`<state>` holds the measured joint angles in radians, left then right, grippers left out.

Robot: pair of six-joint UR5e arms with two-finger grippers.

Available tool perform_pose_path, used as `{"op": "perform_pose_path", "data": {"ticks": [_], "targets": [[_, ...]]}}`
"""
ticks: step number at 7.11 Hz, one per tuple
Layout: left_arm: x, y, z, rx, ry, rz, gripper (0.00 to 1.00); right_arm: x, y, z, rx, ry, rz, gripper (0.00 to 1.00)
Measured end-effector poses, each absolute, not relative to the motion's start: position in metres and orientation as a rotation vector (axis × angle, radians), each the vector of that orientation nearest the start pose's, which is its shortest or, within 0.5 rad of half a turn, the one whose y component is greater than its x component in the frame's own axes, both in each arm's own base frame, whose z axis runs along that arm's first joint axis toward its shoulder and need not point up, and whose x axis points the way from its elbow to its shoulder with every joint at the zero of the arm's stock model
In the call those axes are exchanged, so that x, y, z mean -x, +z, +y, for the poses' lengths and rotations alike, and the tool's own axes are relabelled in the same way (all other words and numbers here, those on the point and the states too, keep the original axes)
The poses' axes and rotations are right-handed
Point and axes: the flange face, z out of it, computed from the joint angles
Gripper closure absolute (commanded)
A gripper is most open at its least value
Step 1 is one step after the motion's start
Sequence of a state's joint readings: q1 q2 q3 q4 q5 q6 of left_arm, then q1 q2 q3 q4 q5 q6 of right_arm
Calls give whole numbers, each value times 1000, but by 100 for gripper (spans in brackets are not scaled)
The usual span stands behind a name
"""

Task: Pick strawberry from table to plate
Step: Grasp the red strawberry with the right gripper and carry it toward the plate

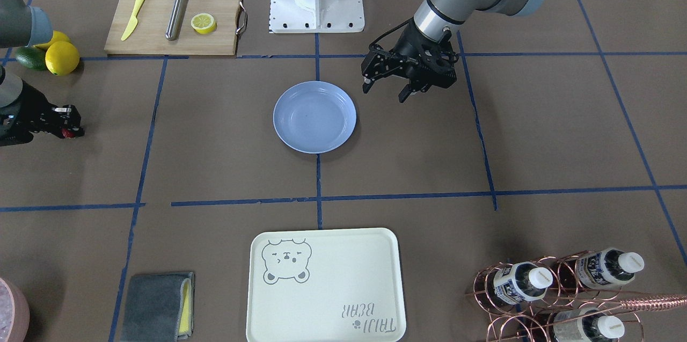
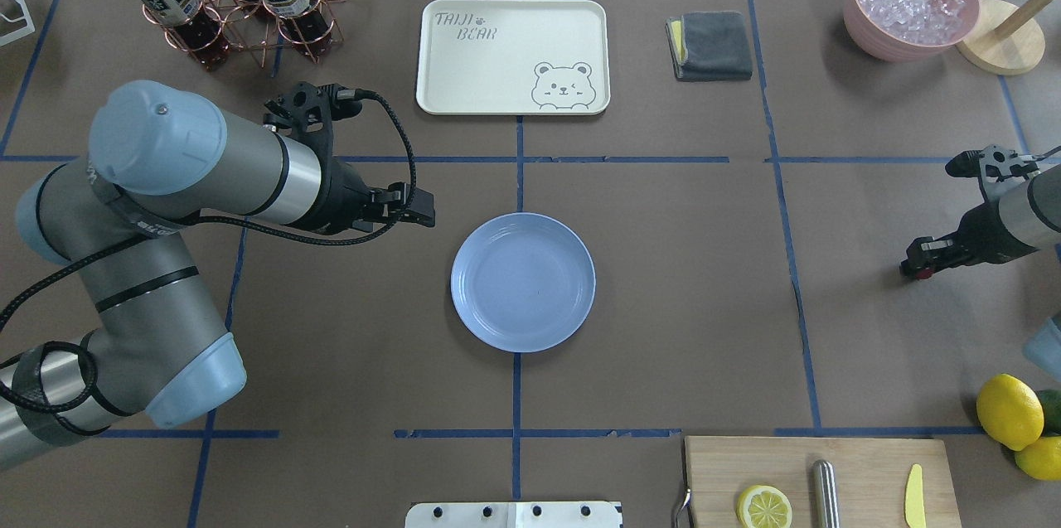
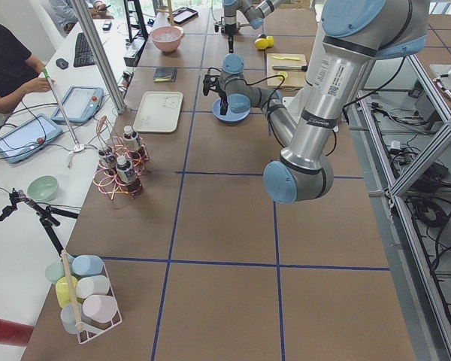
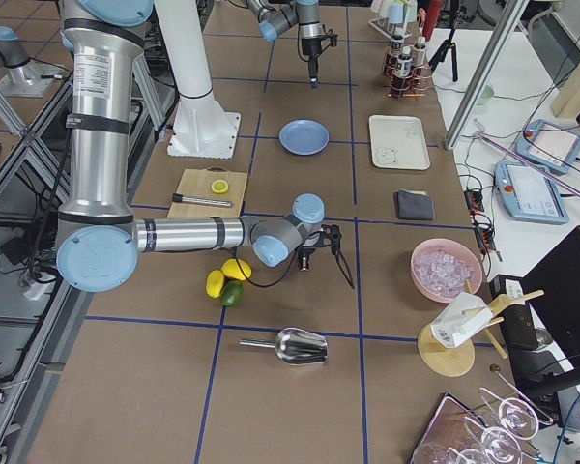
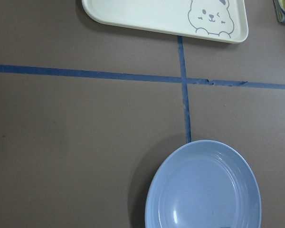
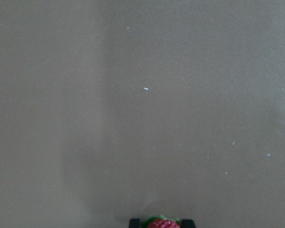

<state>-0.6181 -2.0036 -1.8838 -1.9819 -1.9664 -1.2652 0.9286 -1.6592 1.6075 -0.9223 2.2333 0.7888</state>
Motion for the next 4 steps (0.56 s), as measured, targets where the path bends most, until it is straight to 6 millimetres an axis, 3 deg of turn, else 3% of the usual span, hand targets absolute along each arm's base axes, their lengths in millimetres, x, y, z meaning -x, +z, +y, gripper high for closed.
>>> {"op": "perform_pose_path", "data": {"ticks": [2, 3, 4], "targets": [[-418, 233, -415, -195, -46, 1173, 10, 242, 579, -439, -37, -53, -905, 100], [-409, 239, -409, -192, -45, 1171, 10, 264, 539, -451, -39, -8, -950, 100], [-400, 242, -406, -174, -36, 1176, 10, 299, 492, -462, -29, 41, -1005, 100]]}}
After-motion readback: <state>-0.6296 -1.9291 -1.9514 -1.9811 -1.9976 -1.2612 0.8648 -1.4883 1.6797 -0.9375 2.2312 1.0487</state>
